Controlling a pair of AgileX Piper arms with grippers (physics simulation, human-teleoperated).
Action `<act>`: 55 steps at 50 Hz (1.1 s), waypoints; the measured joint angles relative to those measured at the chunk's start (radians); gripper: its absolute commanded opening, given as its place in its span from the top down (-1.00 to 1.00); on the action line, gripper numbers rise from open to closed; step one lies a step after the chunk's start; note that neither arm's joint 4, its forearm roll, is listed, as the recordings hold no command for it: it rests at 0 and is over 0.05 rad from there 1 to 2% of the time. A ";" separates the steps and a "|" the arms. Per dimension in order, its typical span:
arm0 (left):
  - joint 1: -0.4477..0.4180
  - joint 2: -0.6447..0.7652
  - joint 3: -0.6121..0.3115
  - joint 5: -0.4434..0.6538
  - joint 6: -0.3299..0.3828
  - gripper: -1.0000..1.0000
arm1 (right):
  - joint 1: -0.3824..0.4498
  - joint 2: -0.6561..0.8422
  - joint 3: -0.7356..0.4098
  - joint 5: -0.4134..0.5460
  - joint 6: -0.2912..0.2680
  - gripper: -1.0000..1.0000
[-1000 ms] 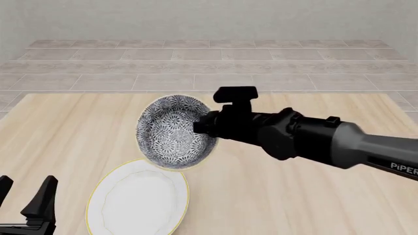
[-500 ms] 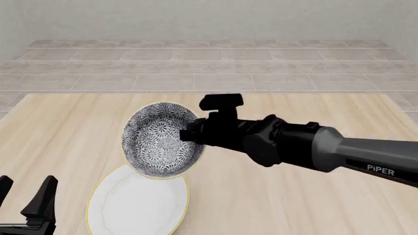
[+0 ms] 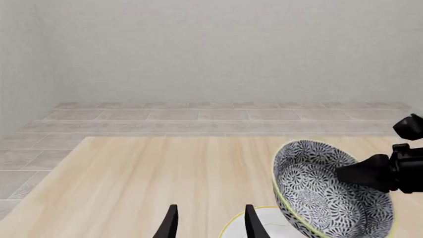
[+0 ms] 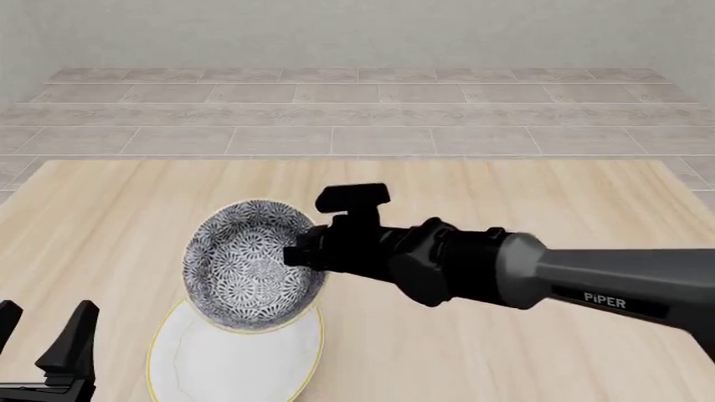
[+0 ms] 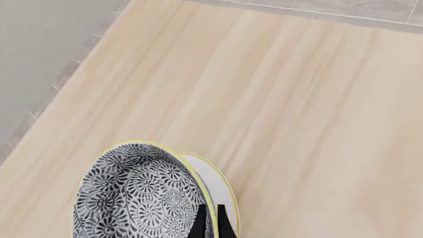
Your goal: Put the bowl on the plate.
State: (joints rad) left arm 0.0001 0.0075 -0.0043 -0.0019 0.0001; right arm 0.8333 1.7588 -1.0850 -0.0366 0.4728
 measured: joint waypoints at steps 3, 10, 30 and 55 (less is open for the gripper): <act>0.000 0.000 0.000 0.000 0.000 -1.00 | 0.005 0.005 -0.001 -0.001 0.003 1.00; 0.000 0.000 0.000 0.000 0.000 -1.00 | 0.015 0.018 -0.006 -0.006 0.009 1.00; 0.000 0.000 0.000 0.000 0.000 -1.00 | 0.042 0.052 -0.018 -0.024 0.024 1.00; 0.000 0.000 0.000 0.000 0.000 -1.00 | 0.068 0.089 -0.029 -0.048 0.042 1.00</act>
State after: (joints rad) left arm 0.0001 0.0075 -0.0043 -0.0019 0.0001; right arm 0.9015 1.8477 -1.1135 -0.0849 0.5153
